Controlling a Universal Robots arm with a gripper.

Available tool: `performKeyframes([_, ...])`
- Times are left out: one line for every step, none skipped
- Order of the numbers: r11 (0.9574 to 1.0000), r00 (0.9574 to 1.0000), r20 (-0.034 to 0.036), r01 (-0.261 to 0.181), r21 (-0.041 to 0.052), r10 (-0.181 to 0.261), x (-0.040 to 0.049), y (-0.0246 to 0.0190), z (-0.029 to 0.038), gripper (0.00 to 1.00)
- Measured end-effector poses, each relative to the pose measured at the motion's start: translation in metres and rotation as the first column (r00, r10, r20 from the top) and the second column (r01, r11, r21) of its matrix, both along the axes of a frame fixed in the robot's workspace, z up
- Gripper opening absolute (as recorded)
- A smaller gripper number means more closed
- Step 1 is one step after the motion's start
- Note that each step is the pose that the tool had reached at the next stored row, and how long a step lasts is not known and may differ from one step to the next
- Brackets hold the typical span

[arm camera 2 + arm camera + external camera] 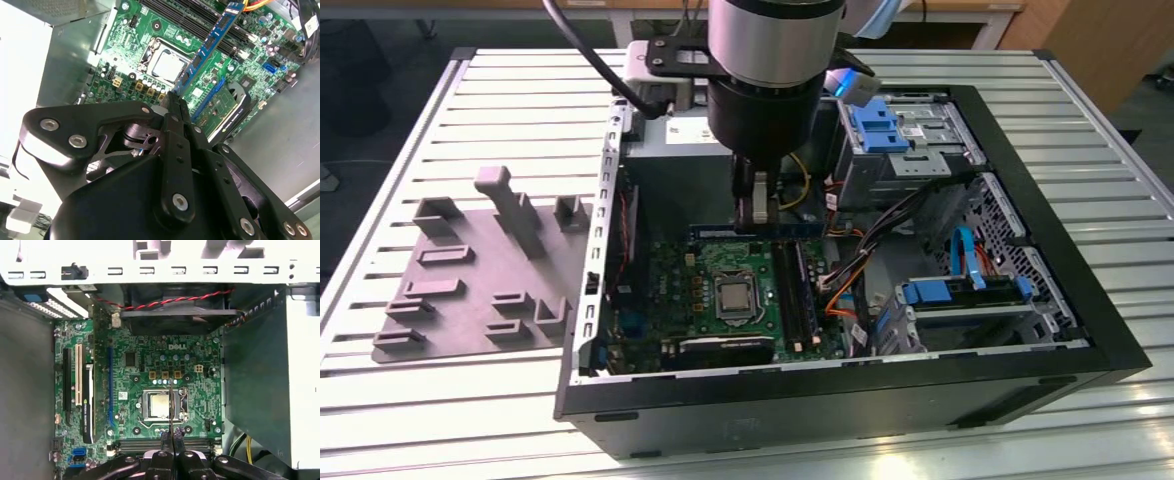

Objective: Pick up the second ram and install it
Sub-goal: 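Insert the second ram into the second slot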

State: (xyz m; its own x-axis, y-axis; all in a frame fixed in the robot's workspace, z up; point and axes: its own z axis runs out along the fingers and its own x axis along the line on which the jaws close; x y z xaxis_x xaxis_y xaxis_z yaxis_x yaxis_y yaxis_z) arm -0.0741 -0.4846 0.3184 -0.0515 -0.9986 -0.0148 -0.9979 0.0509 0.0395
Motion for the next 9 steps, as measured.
performKeyframes([0.9999, 0.9999, 0.0000, 0.011, 0.0000, -0.011, 0.0000, 0.0000, 0.0000, 0.12])
performKeyframes([0.9998, 0.9998, 0.0000, 0.022, 0.0000, -0.022, 0.0000, 0.0000, 0.0000, 0.12])
performKeyframes([0.9995, 0.9995, -0.0001, 0.031, -0.0001, -0.031, 0.0000, 0.0000, 0.0000, 0.12])
performKeyframes([0.9992, 0.9992, -0.0001, 0.041, -0.0001, -0.041, 0.0000, 0.0000, 0.0000, 0.12])
performKeyframes([0.9988, 0.9988, -0.0001, 0.050, 0.0000, -0.050, 0.0000, 0.0000, 0.0000, 0.12])
performKeyframes([0.9983, 0.9983, 0.0000, 0.059, 0.0000, -0.059, 0.0000, 0.0000, 0.0000, 0.12])
performKeyframes([0.9977, 0.9977, -0.0001, 0.068, 0.0000, -0.068, 0.0000, 0.0000, 0.0000, 0.12])
performKeyframes([0.9970, 0.9970, -0.0001, 0.077, 0.0000, -0.077, 0.0000, 0.0000, 0.0000, 0.12])
performKeyframes([0.9962, 0.9962, 0.0000, 0.087, 0.0000, -0.087, 0.0000, 0.0000, 0.0000, 0.12])
